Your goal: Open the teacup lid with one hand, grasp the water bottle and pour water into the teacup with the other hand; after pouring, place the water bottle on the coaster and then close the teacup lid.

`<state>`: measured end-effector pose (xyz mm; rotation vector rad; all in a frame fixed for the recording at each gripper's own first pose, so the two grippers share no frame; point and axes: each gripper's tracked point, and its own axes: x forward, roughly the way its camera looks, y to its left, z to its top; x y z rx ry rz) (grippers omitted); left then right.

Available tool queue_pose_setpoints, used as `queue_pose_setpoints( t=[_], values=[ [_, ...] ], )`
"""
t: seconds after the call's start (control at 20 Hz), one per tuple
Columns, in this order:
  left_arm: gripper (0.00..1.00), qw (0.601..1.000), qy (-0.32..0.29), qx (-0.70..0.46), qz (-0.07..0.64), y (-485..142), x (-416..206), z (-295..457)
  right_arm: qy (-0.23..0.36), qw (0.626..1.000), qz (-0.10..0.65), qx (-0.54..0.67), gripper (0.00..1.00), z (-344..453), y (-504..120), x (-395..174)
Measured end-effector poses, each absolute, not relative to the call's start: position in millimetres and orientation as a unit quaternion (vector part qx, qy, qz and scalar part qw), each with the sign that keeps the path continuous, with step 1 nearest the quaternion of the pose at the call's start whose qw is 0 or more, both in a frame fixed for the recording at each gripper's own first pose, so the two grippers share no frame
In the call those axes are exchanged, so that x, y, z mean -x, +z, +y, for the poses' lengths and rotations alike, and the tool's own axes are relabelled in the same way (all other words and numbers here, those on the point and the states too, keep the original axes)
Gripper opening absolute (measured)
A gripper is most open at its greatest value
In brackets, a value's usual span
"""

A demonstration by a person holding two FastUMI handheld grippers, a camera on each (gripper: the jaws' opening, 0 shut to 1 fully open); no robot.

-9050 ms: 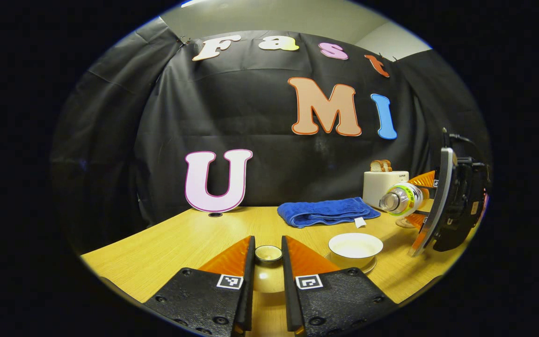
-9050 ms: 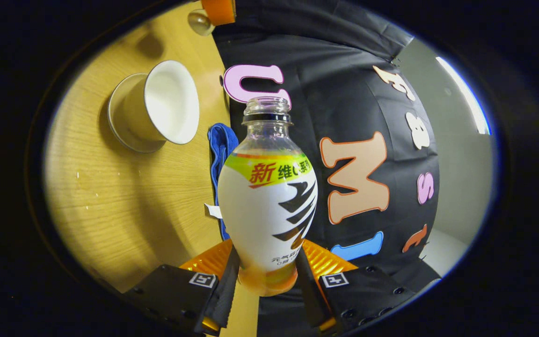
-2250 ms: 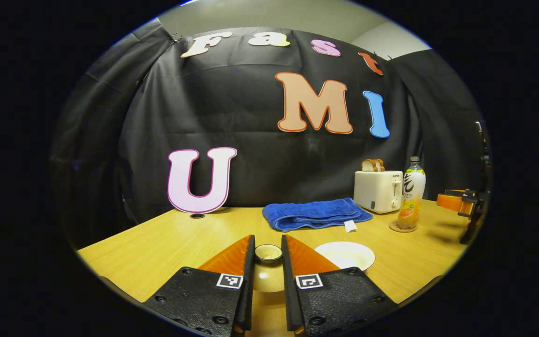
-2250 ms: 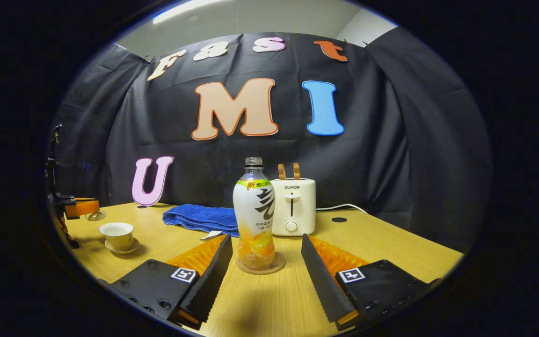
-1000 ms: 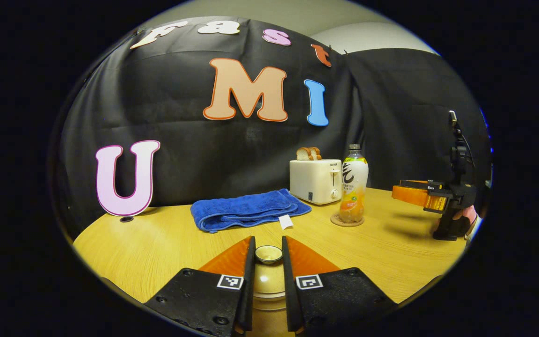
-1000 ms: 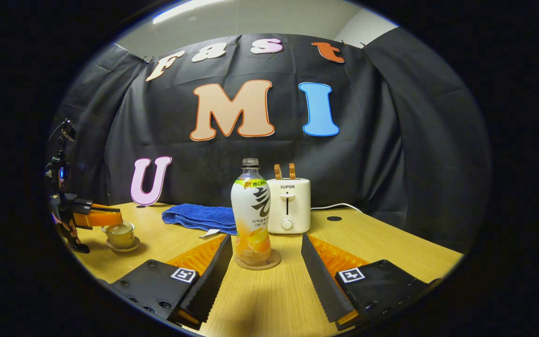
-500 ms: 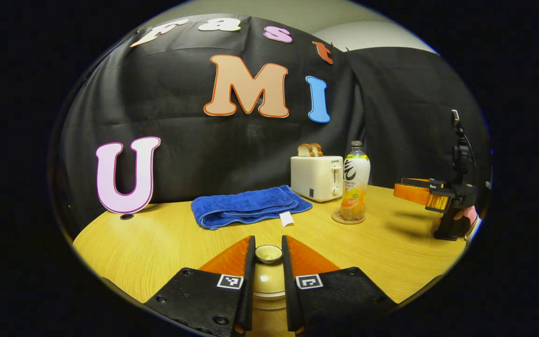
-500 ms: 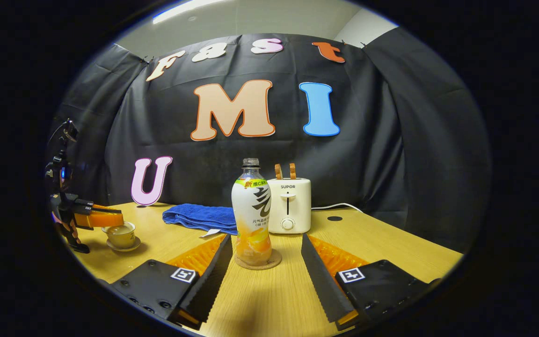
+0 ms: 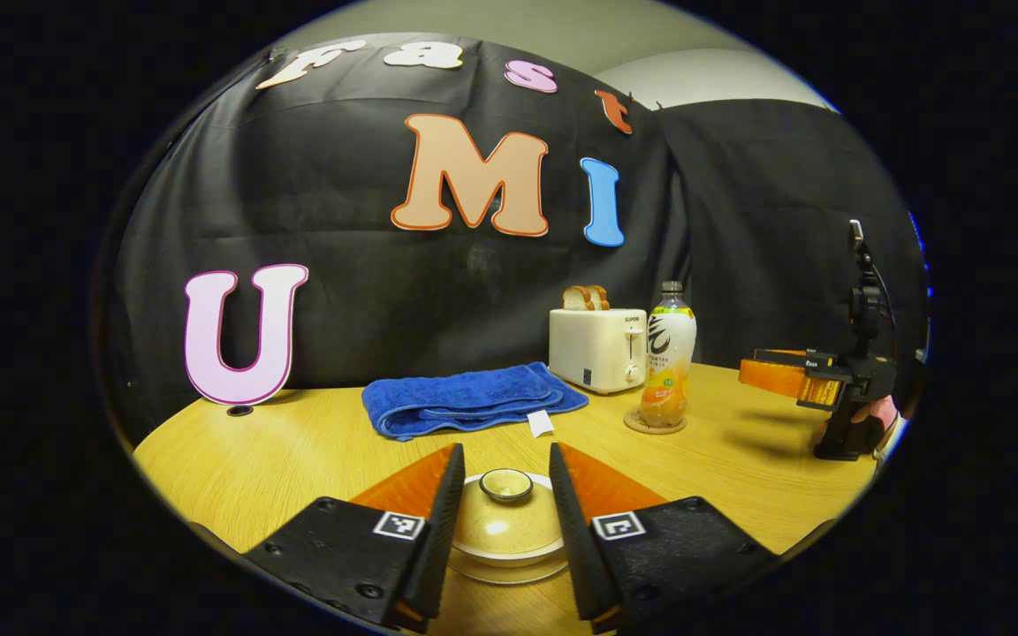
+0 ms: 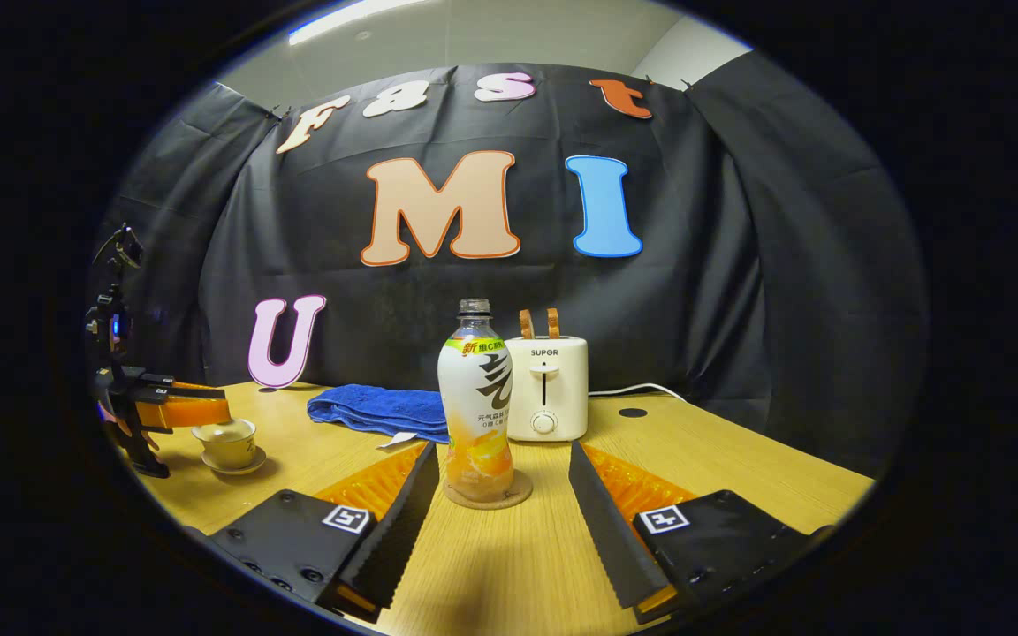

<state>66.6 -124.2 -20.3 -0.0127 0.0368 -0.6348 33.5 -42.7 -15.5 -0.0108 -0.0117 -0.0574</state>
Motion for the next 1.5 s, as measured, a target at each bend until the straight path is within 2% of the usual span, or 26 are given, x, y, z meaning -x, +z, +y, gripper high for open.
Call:
queue_pose_setpoints(
  t=[0.05, 0.15, 0.2, 0.3, 0.55, 0.6, 0.65, 0.8, 0.85, 1.0, 1.05, 1.4, 1.5],
  values=[
    [0.59, 0.95, -0.312, 0.008, 0.014, -18.8, -66.5, -123.9, -0.029, 1.0, -0.006, 0.005, 0.96, -42.8, -15.3, -33.5],
    [0.73, 0.95, -0.312, 0.009, 0.007, -16.5, -64.5, -122.8, -0.029, 1.0, -0.006, 0.005, 0.94, -42.9, -15.2, -33.2],
    [0.88, 0.95, -0.311, 0.011, 0.002, -15.3, -64.0, -121.8, -0.029, 1.0, -0.006, 0.005, 0.94, -43.0, -15.2, -33.0],
    [0.99, 0.952, -0.305, 0.012, -0.007, -12.3, -65.0, -119.2, -0.029, 1.0, -0.006, 0.006, 0.94, -42.8, -15.2, -33.6],
    [0.98, 0.959, -0.284, 0.012, -0.007, -13.0, -61.3, -105.7, -0.028, 1.0, -0.005, 0.005, 0.91, -42.9, -15.2, -33.9],
    [0.98, 0.961, -0.277, 0.011, -0.005, -13.7, -59.5, -100.1, -0.028, 1.0, -0.005, 0.005, 0.96, -42.8, -15.0, -33.9],
    [0.98, 0.964, -0.267, 0.011, -0.006, -13.9, -58.5, -93.3, -0.028, 1.0, -0.005, 0.005, 0.94, -43.1, -14.9, -33.8],
    [0.99, 0.974, -0.226, 0.009, -0.005, -13.8, -54.6, -69.3, -0.029, 1.0, -0.005, 0.005, 0.94, -42.8, -14.7, -32.8],
    [0.98, 0.978, -0.21, 0.009, -0.004, -15.0, -53.4, -61.1, -0.03, 1.0, -0.005, 0.005, 0.96, -43.6, -14.7, -32.4],
    [0.98, 0.989, -0.151, 0.008, -0.003, -15.4, -51.8, -33.8, -0.033, 0.999, -0.005, 0.005, 0.91, -44.6, -13.9, -33.5],
    [0.98, 0.992, -0.128, 0.006, -0.003, -14.8, -51.8, -23.8, -0.034, 0.999, -0.005, 0.005, 0.94, -44.8, -14.2, -32.7],
    [0.98, 0.999, 0.044, 0.002, 0.001, -16.9, -45.2, 41.6, -0.073, 0.997, -0.007, 0.007, 0.91, -59.6, -12.9, -29.1],
    [0.98, 0.998, 0.062, 0.0, 0.001, -17.4, -44.8, 45.3, -0.084, 0.996, -0.007, 0.007, 0.92, -62.8, -12.1, -27.9]
  ],
)
